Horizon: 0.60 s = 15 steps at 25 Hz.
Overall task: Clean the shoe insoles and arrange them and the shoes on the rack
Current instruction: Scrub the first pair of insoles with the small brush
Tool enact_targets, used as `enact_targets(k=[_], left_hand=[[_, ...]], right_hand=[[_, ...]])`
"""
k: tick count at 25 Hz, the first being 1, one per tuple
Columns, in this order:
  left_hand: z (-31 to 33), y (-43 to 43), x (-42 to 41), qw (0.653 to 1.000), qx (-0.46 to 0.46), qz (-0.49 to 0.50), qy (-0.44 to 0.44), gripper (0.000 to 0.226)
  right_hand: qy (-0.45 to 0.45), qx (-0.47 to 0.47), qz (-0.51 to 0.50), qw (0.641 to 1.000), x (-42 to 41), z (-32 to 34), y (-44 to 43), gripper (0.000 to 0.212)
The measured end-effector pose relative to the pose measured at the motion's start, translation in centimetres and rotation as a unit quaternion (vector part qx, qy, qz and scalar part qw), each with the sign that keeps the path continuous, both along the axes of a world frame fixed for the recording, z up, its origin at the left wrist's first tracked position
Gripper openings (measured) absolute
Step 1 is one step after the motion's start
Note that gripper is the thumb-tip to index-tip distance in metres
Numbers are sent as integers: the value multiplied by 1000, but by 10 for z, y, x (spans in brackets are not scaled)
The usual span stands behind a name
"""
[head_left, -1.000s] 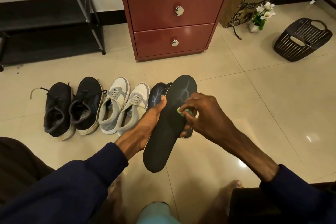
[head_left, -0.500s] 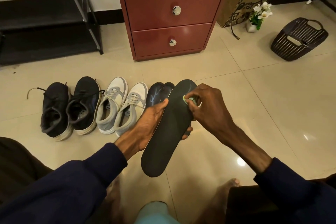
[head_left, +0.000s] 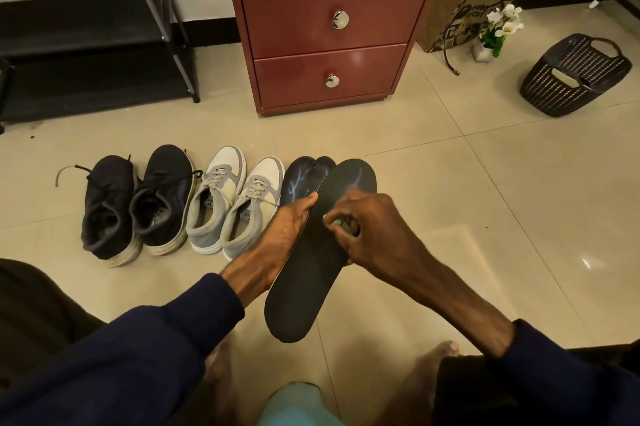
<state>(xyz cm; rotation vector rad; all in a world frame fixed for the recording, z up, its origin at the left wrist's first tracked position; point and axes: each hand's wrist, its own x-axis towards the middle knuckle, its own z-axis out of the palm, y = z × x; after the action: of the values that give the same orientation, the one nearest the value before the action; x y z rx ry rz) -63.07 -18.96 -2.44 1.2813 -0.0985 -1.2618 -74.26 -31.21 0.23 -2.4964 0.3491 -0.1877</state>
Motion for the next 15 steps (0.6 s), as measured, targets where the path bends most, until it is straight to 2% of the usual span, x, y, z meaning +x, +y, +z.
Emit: enact_targets(k=[1, 3, 5, 7, 9, 13, 14, 15], left_hand=[[-7, 1, 2, 1000, 8, 5, -22, 54], [-7, 1, 0, 1000, 3, 3, 1, 63], [1, -1, -2, 998, -12, -13, 55, 65], [12, -6, -5, 994, -37, -56, 91, 77], [13, -8, -6, 992, -40, -46, 113, 76], [5, -2, -2, 994, -27, 42, 94, 55], [3, -2, -2, 995, -24, 34, 94, 57], [5, -3, -2, 994, -28, 10, 106, 64]], right_hand=[[13, 24, 39, 999, -1, 2, 9, 15], [30, 36, 71, 996, 0, 7, 7, 15], [13, -8, 22, 1000, 3, 7, -16, 15], [-8, -66, -75, 995, 5, 4, -39, 16], [-22, -60, -104, 993, 3, 3, -38, 16], [37, 12, 82, 996, -5, 7, 0, 13], [38, 8, 81, 996, -3, 9, -7, 13], [22, -7, 38, 999, 0, 7, -21, 13]])
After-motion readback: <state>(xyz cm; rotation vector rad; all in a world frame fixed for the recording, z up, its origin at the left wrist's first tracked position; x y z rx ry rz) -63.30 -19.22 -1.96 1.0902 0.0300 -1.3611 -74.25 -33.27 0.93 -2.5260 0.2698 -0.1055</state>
